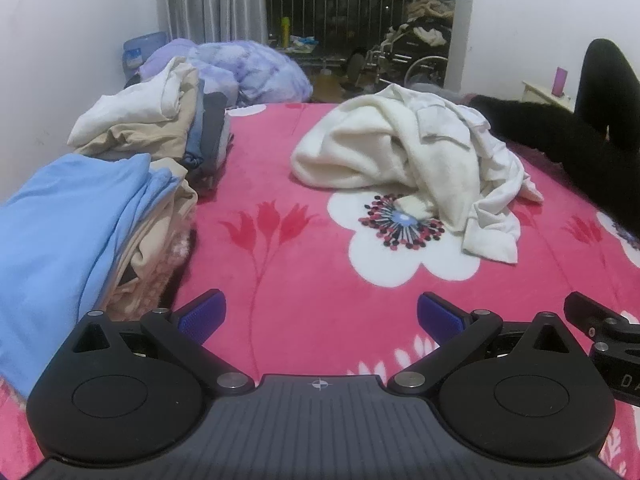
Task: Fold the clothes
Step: 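Move both grippers toward the crumpled white sweatshirt on the bed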
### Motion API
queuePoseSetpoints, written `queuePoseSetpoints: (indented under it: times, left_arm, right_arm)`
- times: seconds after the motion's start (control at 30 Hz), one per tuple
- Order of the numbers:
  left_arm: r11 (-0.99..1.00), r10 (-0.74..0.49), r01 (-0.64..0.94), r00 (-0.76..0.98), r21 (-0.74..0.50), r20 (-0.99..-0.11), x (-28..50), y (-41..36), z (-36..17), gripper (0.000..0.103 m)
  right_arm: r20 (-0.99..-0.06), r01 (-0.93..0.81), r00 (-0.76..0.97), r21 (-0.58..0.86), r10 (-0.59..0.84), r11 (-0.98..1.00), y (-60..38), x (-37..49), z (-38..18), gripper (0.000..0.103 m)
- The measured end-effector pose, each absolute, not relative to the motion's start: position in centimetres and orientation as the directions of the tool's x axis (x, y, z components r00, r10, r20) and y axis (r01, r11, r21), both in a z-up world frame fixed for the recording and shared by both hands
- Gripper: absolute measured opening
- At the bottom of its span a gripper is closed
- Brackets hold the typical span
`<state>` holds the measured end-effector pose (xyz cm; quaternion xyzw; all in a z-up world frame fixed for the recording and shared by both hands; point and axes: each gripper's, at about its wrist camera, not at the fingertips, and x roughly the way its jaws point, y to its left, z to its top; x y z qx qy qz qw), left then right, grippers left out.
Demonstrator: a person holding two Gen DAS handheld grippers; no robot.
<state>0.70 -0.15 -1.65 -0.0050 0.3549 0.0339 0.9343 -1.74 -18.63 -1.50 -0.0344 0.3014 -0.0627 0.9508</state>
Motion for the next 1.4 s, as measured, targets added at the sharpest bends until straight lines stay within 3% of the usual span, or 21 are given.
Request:
queuePoseSetpoints:
  times: [1.07,1.4]
  left_arm:
    - [0.997,0.078,-0.069,0.743,0.04,-0.664,1.4,-0.2,-1.7,0.103]
    - [0.998,0.064,-0.055,0.817,0.034,-0.574,3.3,-0.1,-2.6,0.103]
  right_arm:
    - [-0.548,0.104,0.822,-0.127,-0.157,0.986,-18.1,-0.7,-0.9,0.103]
    - [-0.505,0.06,0.858,-0.095,-0.1,0.994,-19.6,0.9,-1.3,0.103]
